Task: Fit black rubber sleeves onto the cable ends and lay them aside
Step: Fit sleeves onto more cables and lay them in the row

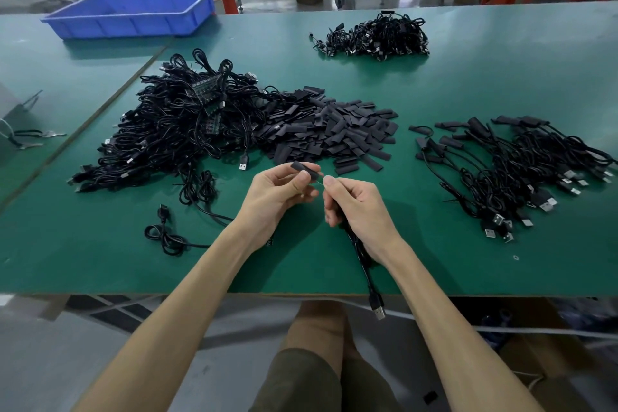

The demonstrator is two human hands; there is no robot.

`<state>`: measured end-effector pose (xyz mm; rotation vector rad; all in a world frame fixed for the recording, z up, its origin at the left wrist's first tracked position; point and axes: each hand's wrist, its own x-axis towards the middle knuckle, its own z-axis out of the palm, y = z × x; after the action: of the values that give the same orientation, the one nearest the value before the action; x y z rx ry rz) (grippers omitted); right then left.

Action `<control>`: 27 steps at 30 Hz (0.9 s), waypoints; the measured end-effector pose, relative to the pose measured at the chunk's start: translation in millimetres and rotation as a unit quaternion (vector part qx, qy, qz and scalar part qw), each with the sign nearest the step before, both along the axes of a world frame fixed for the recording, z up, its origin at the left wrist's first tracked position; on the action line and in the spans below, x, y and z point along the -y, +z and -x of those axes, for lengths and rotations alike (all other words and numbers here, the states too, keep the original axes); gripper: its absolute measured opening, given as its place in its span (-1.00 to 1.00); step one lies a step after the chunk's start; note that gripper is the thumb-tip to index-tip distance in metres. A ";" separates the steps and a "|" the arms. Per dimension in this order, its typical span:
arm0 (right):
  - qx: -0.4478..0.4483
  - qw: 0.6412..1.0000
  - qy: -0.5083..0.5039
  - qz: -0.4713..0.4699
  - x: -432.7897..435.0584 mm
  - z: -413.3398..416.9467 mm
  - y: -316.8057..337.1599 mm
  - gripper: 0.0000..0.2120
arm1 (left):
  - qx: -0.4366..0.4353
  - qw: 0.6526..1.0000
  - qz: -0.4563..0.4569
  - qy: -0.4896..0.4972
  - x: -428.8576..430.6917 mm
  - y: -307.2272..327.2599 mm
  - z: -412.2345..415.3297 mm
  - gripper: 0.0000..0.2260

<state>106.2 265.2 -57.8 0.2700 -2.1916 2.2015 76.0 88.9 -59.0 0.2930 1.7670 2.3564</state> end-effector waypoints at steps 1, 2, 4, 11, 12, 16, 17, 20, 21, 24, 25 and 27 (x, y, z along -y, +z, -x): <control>0.000 1.000 0.006 -0.005 -0.1 -0.3 -0.1 -0.56 | -0.013 1.000 0.013 -0.004 -0.7 -0.7 -0.6 -0.80; 0.001 1.000 0.011 -0.009 -0.3 -0.6 -0.1 -0.56 | -0.023 0.999 0.023 -0.010 -1.1 -0.9 -1.0 -0.79; 0.005 1.000 0.022 -0.012 -0.1 -0.8 0.2 -0.56 | -0.033 0.999 0.035 -0.022 -1.0 -0.8 -1.4 -0.74; 0.017 0.999 0.032 -0.024 0.0 -1.2 -0.4 -0.56 | -0.067 0.995 0.071 0.012 -4.0 -2.0 -2.7 -0.80; 0.016 0.999 0.030 -0.025 -0.3 -1.2 -0.4 -0.56 | -0.066 0.995 0.073 0.012 -4.2 -1.9 -2.6 -0.80; 0.014 0.999 0.029 -0.028 -0.5 -1.3 -0.4 -0.56 | -0.067 0.994 0.087 -0.009 -2.8 -1.0 -2.8 -0.75; 0.014 0.999 0.032 -0.027 -0.4 -1.5 -0.4 -0.56 | -0.070 0.993 0.092 -0.013 -2.9 -1.1 -3.2 -0.74; 0.015 0.999 0.041 -0.021 0.2 -1.7 -0.1 -0.57 | -0.071 0.993 0.097 -0.020 -3.1 -1.4 -4.1 -0.78; 0.013 0.999 0.044 -0.023 0.5 -1.7 -0.1 -0.57 | -0.069 0.993 0.097 -0.021 -3.1 -1.9 -4.2 -0.78; 0.012 0.998 0.048 -0.031 2.5 -1.3 1.0 -0.56 | -0.056 0.994 0.087 -0.020 -2.5 -3.2 -3.3 -0.74; 0.015 0.998 0.046 -0.029 3.1 -1.2 1.8 -0.56 | -0.047 0.996 0.077 -0.019 -2.5 -3.4 -2.7 -0.73; 0.021 0.999 0.042 -0.023 2.7 -1.0 3.1 -0.58 | -0.029 0.998 0.054 -0.020 -2.8 -2.7 -1.5 -0.77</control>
<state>107.2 262.5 -54.7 0.3275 -2.2969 2.2199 77.5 91.6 -61.8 0.3795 1.8884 2.2376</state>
